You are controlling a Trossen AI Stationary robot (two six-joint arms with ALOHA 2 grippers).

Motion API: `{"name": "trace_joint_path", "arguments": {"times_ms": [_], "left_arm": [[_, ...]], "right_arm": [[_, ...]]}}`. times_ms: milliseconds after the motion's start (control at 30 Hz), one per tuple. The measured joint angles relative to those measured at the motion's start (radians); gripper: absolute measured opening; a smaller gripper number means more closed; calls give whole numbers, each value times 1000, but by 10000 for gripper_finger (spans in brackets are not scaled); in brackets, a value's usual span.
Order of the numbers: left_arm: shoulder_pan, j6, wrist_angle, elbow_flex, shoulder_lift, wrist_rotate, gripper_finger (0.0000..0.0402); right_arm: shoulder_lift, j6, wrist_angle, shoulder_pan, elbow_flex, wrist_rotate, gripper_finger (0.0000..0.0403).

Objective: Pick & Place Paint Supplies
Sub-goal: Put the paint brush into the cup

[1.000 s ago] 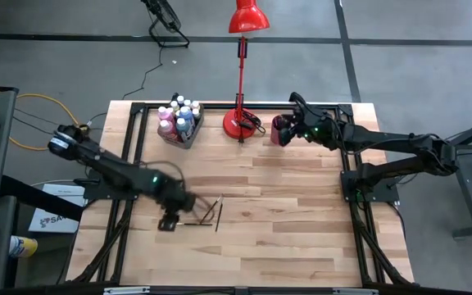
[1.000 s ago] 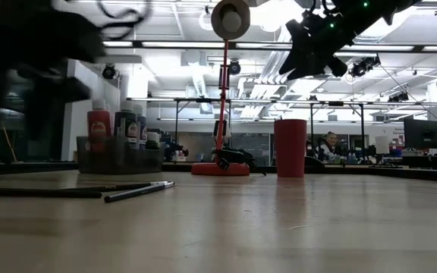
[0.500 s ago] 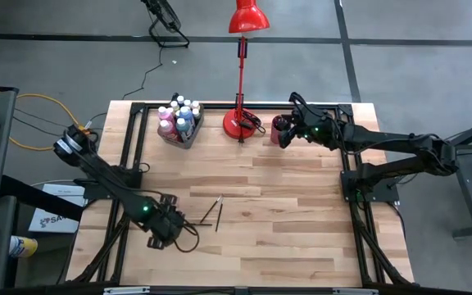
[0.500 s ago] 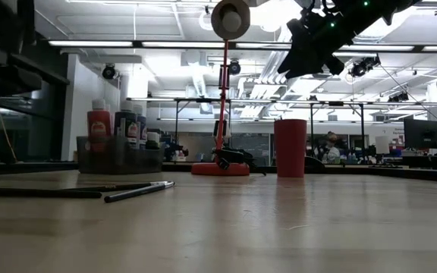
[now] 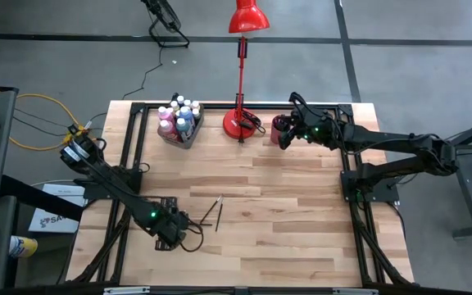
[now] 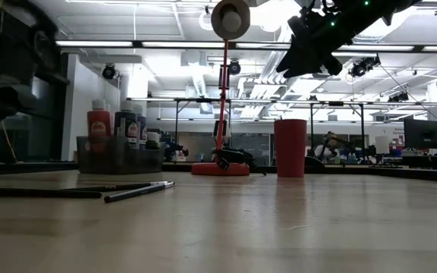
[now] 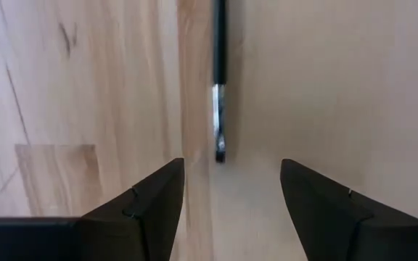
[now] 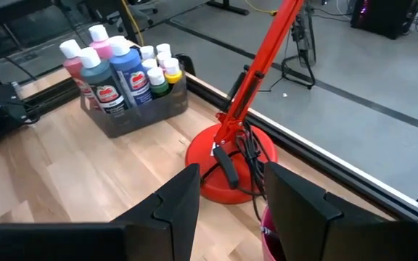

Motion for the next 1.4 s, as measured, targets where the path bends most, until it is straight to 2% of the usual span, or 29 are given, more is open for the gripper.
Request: {"name": "trace_joint_path", "arguments": {"times_ms": [333,533,733,1100,1300,1400], "left_arm": [[33,-22,-1,3,41,16,217],[94,45,3,2,45,70,161],[104,51,-1,1,46,60,104],[104,48,10,-1,47,45,54],[104,48,11,-1,48,44,6],[104,50,11,-1,48,45,5]], "right_arm": [[-3,1,0,1,0,-2,149],[-4,1,0,1,0,0,149],[-4,1,-1,1,0,-3,149],[-4,1,-1,1,0,-14,149],[-4,1,-1,1,0,-25,149],[-4,1,-1,1,0,-34,149]]}}
